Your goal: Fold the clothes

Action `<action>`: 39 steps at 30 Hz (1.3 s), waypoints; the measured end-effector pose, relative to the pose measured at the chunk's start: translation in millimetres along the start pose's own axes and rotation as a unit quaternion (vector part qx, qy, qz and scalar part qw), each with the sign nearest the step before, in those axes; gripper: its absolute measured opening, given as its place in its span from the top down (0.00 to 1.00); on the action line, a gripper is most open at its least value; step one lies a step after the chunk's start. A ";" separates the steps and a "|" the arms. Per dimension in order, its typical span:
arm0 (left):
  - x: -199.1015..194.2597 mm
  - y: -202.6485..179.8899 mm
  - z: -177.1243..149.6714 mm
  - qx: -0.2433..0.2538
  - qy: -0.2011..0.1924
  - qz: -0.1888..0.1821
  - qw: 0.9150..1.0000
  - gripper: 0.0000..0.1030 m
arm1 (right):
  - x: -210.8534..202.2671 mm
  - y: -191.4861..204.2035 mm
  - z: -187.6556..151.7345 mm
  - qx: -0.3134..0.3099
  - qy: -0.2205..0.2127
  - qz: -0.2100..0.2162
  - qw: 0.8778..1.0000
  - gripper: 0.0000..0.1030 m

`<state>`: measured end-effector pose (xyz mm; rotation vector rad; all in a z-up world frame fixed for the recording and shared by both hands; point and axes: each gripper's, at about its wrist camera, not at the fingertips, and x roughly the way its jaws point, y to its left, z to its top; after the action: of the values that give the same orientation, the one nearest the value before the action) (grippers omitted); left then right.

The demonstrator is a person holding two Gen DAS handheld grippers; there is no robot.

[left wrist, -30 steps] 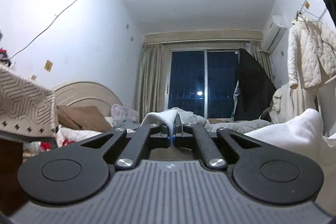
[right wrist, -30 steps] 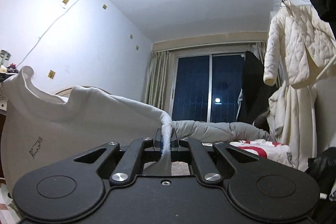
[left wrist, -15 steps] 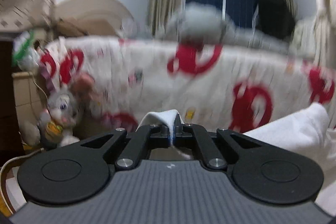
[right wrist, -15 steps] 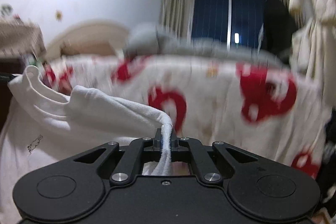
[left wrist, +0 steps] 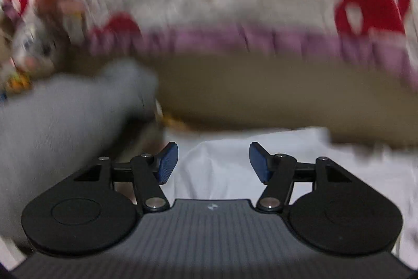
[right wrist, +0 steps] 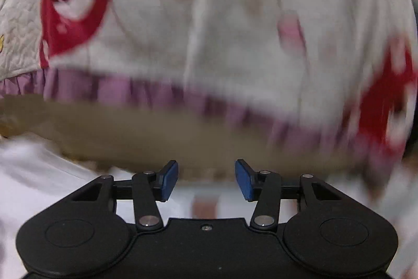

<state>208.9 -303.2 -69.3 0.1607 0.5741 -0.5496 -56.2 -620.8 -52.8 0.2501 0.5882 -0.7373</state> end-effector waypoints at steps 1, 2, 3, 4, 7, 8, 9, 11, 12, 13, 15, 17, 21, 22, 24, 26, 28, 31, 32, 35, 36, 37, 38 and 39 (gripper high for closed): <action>-2.9 5.2 -15.9 0.002 0.021 -0.011 1.000 0.42 | -2.7 -3.9 -18.4 0.010 0.024 0.019 0.999 0.48; -9.5 13.0 -31.2 0.001 0.040 -0.019 0.999 0.42 | -5.5 -7.7 -36.9 0.021 0.047 0.038 0.998 0.48; -16.0 20.9 -46.4 0.001 0.059 -0.027 0.998 0.42 | -8.6 -11.4 -55.1 0.031 0.070 0.057 0.995 0.48; -22.5 28.7 -61.6 0.000 0.079 -0.035 0.996 0.42 | -16.1 -13.2 -70.6 0.033 0.090 0.068 0.993 0.48; -46.6 54.6 -104.2 -0.006 0.119 -0.045 0.992 0.42 | -45.0 -22.7 -116.0 0.036 0.143 0.102 0.984 0.48; -53.4 61.9 -115.4 -0.012 0.132 -0.048 0.990 0.42 | -55.2 -26.7 -129.5 0.038 0.156 0.105 0.981 0.48; -60.0 69.1 -125.7 -0.019 0.145 -0.047 0.988 0.42 | -64.2 -30.6 -140.0 0.045 0.166 0.101 0.980 0.47; -70.7 81.2 -136.5 -0.042 0.159 -0.034 0.986 0.42 | -83.6 -39.7 -160.1 0.068 0.180 0.100 0.976 0.47; -77.8 85.7 -140.0 -0.054 0.156 -0.033 0.986 0.42 | -91.1 -42.9 -165.4 0.078 0.185 0.098 0.975 0.47; -84.2 88.9 -141.9 -0.063 0.152 -0.034 0.986 0.42 | -98.8 -43.4 -171.5 0.085 0.187 0.098 0.974 0.47; -93.6 91.1 -142.8 -0.067 0.142 -0.031 0.987 0.42 | -117.5 -45.0 -180.3 0.105 0.186 0.104 0.971 0.46; -101.3 87.1 -139.9 -0.058 0.122 -0.037 0.990 0.42 | -129.6 -43.0 -188.7 0.110 0.190 0.126 0.967 0.44; -112.5 69.0 -130.7 -0.028 0.059 -0.108 0.992 0.43 | -139.4 -28.5 -200.9 0.064 0.179 0.175 0.966 0.39; -117.7 62.7 -131.2 -0.023 0.048 -0.120 0.991 0.44 | -135.5 -24.7 -200.9 0.057 0.175 0.165 0.969 0.38; -128.5 46.7 -135.3 -0.012 0.037 -0.143 0.989 0.44 | -129.1 -19.2 -201.7 0.053 0.170 0.147 0.973 0.38; -132.4 25.7 -144.3 0.006 0.046 -0.163 0.986 0.44 | -121.4 -15.3 -201.7 0.058 0.167 0.143 0.974 0.38; -131.0 3.7 -155.0 0.035 0.056 -0.175 0.982 0.44 | -110.1 -8.7 -201.3 0.045 0.170 0.141 0.974 0.38; -133.1 -26.5 -168.2 0.074 0.065 -0.184 0.978 0.42 | -93.1 -4.2 -201.3 0.028 0.168 0.113 0.979 0.41; -132.4 -34.0 -170.0 0.079 0.069 -0.186 0.977 0.42 | -90.5 -7.6 -199.2 0.039 0.160 0.114 0.980 0.44; -126.2 -50.7 -167.2 0.069 0.080 -0.200 0.974 0.42 | -80.5 -17.5 -193.0 0.076 0.150 0.124 0.978 0.44; -124.2 -58.0 -165.3 0.063 0.083 -0.205 0.973 0.42 | -76.5 -18.6 -191.1 0.079 0.148 0.127 0.978 0.44; -122.3 -66.5 -163.2 0.060 0.085 -0.210 0.972 0.42 | -72.4 -19.7 -189.2 0.082 0.147 0.130 0.977 0.44; -121.1 -75.0 -161.7 0.060 0.085 -0.212 0.972 0.42 | -68.4 -20.8 -187.3 0.085 0.145 0.133 0.977 0.44; -119.9 -83.8 -160.4 0.062 0.085 -0.213 0.971 0.42 | -64.3 -21.5 -185.4 0.087 0.144 0.135 0.977 0.47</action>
<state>4.4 -273.4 -135.7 0.2068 0.7480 -0.9972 -185.9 -524.0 -165.9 0.5944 0.7472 -0.4914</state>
